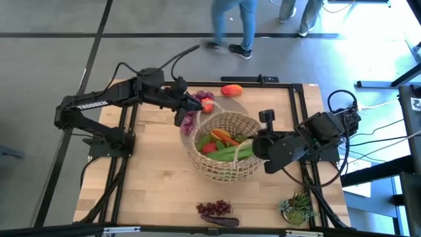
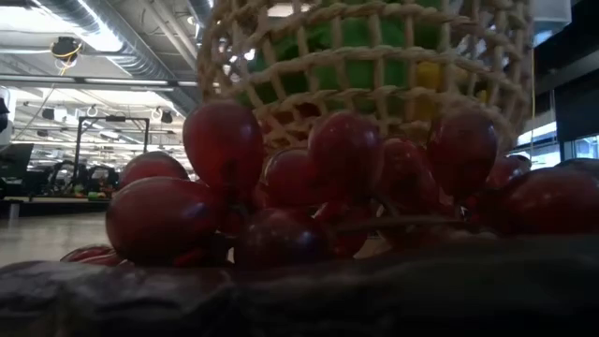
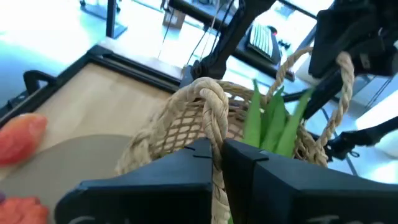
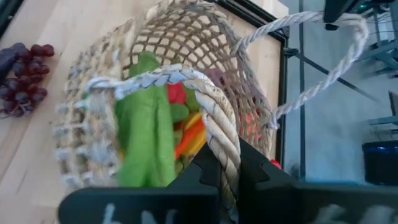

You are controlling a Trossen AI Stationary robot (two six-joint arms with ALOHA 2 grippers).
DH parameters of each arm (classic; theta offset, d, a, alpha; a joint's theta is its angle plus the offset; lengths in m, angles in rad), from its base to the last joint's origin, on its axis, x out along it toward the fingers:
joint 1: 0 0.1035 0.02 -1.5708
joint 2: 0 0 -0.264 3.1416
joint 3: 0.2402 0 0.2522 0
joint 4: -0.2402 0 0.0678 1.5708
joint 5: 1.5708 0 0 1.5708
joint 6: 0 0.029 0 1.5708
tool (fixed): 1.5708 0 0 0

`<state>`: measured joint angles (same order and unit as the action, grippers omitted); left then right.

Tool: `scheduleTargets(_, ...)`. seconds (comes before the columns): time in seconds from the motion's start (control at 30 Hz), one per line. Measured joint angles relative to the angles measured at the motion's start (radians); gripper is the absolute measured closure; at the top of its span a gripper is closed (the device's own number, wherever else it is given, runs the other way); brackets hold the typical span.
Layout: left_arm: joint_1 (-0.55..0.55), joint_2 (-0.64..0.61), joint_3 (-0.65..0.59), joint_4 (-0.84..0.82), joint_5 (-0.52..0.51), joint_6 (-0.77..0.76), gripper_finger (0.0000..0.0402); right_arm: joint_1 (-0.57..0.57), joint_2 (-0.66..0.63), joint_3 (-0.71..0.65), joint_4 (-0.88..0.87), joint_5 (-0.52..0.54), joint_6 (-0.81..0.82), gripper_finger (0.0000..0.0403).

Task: Build produce basket
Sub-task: Adjust the brown basket

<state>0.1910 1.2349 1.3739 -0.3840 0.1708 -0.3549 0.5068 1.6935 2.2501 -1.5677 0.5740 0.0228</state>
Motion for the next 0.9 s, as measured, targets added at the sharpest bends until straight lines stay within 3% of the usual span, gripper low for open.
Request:
scheduleTargets(0.47,-0.073,0.146,0.037,0.000,0.000,0.073,0.0401,0.050,-0.016,-0.007,-0.001,-0.122,0.095,0.0399)
scheduleTargets(0.9,-0.086,0.187,0.038,-0.006,-0.026,0.101,0.0397,0.055,-0.019,-0.259,0.001,-0.281,0.185,0.0399)
